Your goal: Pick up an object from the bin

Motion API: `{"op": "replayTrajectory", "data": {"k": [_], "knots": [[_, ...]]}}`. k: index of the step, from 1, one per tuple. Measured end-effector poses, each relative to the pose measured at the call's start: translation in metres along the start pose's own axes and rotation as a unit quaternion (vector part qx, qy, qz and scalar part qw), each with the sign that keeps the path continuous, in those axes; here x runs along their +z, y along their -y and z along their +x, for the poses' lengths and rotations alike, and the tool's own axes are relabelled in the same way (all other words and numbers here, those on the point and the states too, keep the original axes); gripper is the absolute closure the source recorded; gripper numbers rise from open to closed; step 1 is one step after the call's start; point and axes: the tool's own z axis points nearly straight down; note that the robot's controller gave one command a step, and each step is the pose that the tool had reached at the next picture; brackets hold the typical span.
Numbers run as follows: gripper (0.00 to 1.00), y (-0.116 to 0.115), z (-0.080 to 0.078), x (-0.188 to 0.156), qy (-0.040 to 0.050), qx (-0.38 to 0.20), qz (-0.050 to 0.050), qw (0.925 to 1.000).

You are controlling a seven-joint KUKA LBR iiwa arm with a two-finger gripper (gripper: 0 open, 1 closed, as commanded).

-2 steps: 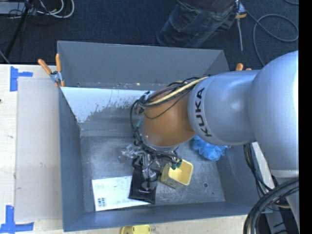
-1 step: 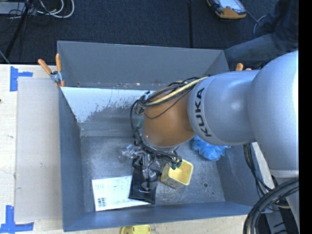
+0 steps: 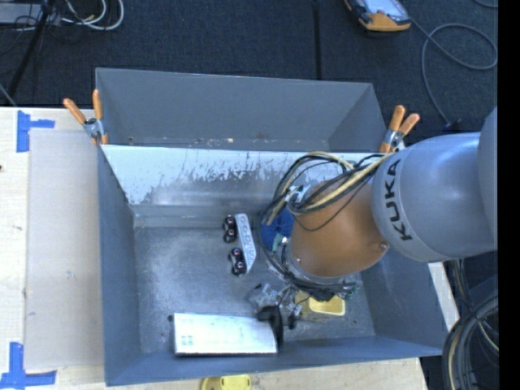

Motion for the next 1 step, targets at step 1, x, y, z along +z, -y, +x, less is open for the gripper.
{"op": "replayTrajectory", "data": {"k": [1], "knots": [[1.00, 0.0000, 0.0000, 0.0000, -0.0001, 0.000, 0.000, 1.0000]]}}
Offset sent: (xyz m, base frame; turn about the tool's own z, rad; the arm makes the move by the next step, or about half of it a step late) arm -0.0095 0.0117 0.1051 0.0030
